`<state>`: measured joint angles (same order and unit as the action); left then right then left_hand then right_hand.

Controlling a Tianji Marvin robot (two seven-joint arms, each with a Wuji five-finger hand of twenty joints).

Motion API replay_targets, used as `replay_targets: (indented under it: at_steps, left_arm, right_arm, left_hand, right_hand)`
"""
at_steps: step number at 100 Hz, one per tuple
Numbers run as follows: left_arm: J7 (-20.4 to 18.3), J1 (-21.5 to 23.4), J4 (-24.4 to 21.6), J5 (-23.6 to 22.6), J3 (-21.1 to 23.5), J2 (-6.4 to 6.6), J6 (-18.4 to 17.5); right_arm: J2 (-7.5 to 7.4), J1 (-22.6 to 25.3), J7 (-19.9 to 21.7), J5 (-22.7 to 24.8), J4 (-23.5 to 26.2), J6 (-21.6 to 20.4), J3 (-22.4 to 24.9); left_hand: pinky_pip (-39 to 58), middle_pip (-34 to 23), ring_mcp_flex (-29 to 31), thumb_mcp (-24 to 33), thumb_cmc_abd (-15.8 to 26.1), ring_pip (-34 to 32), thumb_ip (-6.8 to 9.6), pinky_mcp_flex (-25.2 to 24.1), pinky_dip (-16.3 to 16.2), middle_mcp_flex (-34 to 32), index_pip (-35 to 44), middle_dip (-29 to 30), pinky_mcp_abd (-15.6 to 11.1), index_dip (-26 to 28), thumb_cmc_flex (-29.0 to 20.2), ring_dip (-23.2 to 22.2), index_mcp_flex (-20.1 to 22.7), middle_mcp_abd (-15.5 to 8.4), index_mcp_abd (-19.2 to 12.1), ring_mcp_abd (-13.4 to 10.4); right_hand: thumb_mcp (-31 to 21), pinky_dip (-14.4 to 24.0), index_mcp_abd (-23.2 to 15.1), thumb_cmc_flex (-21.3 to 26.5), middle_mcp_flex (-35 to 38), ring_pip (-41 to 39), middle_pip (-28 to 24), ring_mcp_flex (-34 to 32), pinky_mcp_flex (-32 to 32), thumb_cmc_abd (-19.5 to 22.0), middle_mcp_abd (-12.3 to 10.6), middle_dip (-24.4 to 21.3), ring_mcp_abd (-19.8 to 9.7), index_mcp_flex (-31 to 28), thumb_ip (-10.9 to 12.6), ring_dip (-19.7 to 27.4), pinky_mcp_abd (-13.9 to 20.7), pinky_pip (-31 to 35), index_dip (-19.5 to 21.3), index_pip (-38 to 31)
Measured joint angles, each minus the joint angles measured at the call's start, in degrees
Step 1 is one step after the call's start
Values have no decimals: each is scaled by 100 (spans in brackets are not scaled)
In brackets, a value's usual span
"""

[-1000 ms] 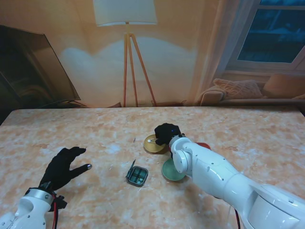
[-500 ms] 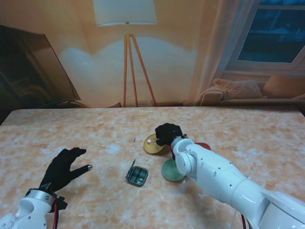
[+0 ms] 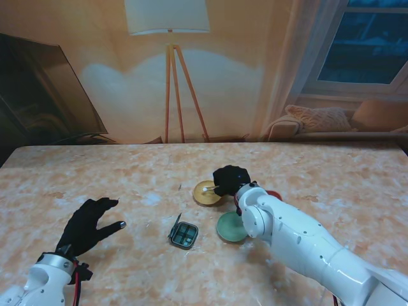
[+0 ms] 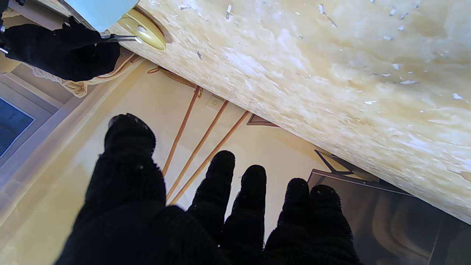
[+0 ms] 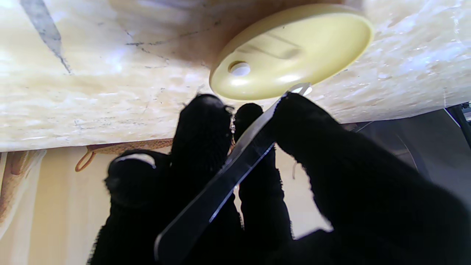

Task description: Refill the pill box with tweezers

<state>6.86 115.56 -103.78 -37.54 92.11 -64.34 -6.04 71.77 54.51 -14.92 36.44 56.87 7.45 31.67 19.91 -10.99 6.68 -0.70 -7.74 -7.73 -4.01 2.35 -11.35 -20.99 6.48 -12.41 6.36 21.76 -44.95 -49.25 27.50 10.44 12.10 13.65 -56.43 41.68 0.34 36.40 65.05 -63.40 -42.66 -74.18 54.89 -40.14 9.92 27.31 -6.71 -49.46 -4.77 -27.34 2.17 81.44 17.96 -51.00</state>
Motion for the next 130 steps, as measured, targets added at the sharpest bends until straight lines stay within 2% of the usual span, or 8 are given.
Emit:
replay_targets:
  at_steps: [32,63,91,110,130]
  left_arm:
    - [-3,4,-66,-45,-24,3,36]
    - [-13,-18,-80,-51,-74,8,51]
    - [-2,-68,-70,-48,-126,11,46]
    - [0,-74,-68,-50,-136,11,45]
    - [0,-72,-68,-55,-138,11,47]
  right_arm:
    - [-394,627,307,471,1029,-177,661]
    - [-679,1356,707,753,1945,-569,1237]
    - [-798,1746,896,745,2269,-927,1373]
    - [-812,1867,915,684,2319,-1114,1348]
    - [-814,1875,949,555,2318,-1130,1210]
  left_hand:
    - [0,0,0,0,0,0,0,0,0,0,0,0,0,0,0,0,0,0,0,0]
    - [0,0,0,0,0,0,0,1,0,0,0,0,0,0,0,0,0,0,0,0]
    - [0,0,0,0,0,0,0,1,0,0,0,0,0,0,0,0,0,0,0,0]
    - [0,0,0,0,0,0,0,1,0,0,0,0,0,0,0,0,0,0,0,0]
    - [0,0,0,0,0,0,0,1,0,0,0,0,0,0,0,0,0,0,0,0]
  right_hand:
    - [-24,0,23,0,55,-16,-16,-68,87,-38,-27,0,-19,-49,0,0,3,73,2,0]
    - [-31,-21,40,0,56,-62,-21,-73,95,-40,-29,0,-20,-56,0,0,4,86,2,0]
    - [-31,-27,40,-1,56,-63,-21,-73,95,-40,-30,0,-20,-56,0,0,4,87,3,0]
    - [-31,-75,40,-1,56,-63,-21,-73,96,-40,-31,0,-20,-56,0,0,4,88,3,0]
    - [-31,-77,41,-1,56,-63,-21,-72,93,-40,-32,0,-20,-56,0,0,4,88,3,0]
